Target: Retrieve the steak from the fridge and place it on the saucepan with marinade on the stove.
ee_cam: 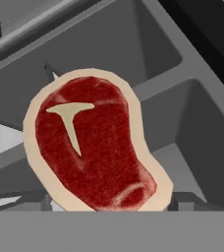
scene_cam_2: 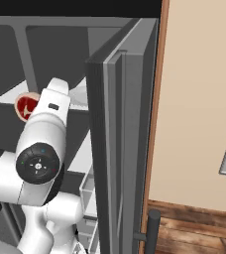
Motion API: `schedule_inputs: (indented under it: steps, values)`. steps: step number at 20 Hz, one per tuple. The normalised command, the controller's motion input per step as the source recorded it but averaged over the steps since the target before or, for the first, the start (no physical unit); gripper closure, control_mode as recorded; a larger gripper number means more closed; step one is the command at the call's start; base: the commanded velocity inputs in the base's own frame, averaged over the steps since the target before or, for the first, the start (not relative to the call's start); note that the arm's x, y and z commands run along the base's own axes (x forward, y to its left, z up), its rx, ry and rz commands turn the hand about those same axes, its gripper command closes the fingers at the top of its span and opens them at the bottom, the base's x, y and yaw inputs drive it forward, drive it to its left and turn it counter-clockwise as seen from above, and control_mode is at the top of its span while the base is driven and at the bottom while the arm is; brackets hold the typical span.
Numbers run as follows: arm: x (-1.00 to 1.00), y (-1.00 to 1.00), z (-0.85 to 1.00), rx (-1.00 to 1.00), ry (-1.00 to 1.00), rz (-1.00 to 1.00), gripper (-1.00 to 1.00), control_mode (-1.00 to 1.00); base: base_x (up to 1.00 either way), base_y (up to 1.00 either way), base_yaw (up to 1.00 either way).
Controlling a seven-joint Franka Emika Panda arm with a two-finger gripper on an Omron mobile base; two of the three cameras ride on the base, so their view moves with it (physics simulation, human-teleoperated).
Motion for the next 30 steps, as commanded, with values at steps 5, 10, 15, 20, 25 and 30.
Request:
schedule_inputs:
  steps: [5,10,15,20,25,30]
  values:
    - [-0.05,0.00,-0.01,0.00,0.00,0.00,1.00,1.00,0.00,-0.01,0.01]
    - [0.00,0.00,0.00,0.00,0.00,0.00,1.00,1.00,-0.61,-0.02,-0.01]
    - [0.00,0.00,0.00,0.00,0.00,0.00,1.00,1.00,-1.00,0.00,-0.02]
    - [0.00,0.00,0.00,0.00,0.00,0.00,1.00,1.00,-1.00,0.00,0.00]
    - [0.00,0.00,0.00,0.00,0.00,0.00,1.00,1.00,-1.00,0.10,0.00]
    - [0.00,0.00,0.00,0.00,0.00,0.00,1.00,1.00,-0.84,0.55,0.00]
